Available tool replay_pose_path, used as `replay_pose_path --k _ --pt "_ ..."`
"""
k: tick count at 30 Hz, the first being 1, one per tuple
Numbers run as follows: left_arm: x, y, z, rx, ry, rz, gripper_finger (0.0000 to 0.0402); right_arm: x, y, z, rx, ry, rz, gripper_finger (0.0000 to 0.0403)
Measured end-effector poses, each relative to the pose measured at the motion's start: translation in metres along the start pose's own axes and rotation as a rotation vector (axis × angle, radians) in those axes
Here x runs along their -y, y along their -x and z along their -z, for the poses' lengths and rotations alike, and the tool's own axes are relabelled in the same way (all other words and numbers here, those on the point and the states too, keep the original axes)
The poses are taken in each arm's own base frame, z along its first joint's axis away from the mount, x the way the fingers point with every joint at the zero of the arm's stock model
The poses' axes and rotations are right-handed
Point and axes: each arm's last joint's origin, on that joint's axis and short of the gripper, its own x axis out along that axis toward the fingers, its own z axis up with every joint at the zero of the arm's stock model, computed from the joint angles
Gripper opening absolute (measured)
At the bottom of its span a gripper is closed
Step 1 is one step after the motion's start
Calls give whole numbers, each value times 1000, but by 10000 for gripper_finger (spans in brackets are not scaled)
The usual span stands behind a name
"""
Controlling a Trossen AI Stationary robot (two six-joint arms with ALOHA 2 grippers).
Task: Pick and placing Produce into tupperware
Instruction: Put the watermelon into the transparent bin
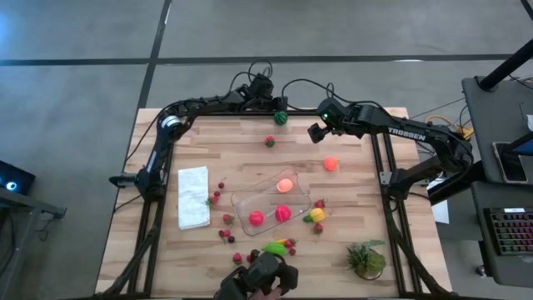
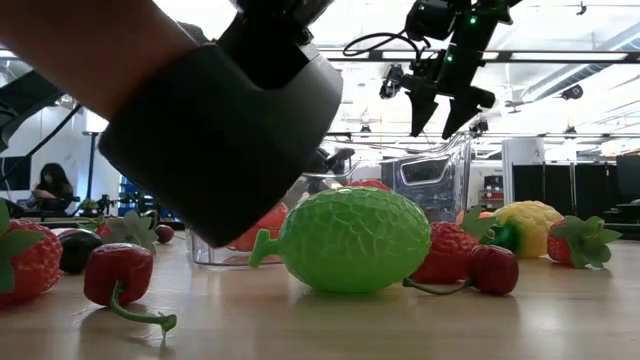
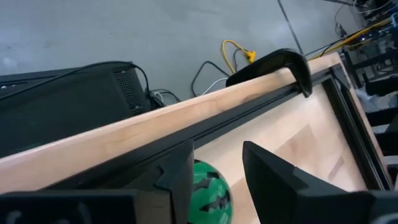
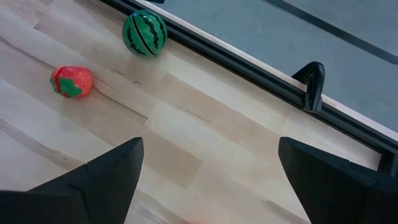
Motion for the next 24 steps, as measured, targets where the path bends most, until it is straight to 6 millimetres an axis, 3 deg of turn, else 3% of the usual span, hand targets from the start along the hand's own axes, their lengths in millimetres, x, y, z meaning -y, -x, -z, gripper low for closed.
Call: replay_pose_path --k 14,19,24 --pt "-8 -14 11 -99 17 57 123 0 0 0 -1 0 0 365" --pt "-4 -12 15 -198 29 105 123 0 0 0 -1 0 0 365" --pt "-12 -11 33 -375 66 82 123 0 0 0 -1 0 0 365"
